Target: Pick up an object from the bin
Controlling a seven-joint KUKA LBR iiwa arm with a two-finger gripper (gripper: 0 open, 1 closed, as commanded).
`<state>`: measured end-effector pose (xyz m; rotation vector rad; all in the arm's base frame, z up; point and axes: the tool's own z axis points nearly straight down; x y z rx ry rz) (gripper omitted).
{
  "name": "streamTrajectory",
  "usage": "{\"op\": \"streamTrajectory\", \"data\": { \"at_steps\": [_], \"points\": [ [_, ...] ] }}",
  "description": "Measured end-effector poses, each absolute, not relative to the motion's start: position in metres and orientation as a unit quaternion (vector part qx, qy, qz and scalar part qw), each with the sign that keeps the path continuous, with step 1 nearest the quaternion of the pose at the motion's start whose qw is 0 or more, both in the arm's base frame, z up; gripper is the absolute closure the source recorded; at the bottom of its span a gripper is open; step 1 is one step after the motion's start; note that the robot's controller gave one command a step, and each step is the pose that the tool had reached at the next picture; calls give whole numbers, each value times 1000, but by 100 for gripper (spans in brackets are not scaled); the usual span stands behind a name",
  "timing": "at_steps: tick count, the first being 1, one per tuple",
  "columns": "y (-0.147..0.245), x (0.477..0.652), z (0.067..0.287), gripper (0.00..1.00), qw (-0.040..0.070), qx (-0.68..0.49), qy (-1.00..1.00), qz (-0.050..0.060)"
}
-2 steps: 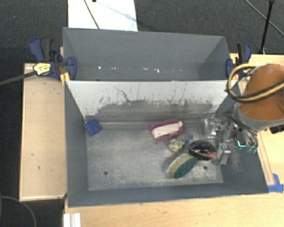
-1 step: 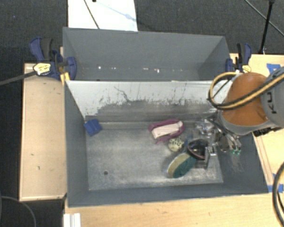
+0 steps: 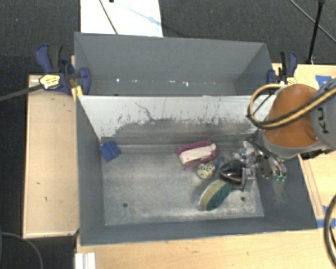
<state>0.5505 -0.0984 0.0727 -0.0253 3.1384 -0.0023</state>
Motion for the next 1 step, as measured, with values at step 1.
{"op": "streamTrajectory", "data": {
  "at_steps": [1],
  "points": [
    [-59,541,200,100,5,-17,1000,0]
  ]
}}
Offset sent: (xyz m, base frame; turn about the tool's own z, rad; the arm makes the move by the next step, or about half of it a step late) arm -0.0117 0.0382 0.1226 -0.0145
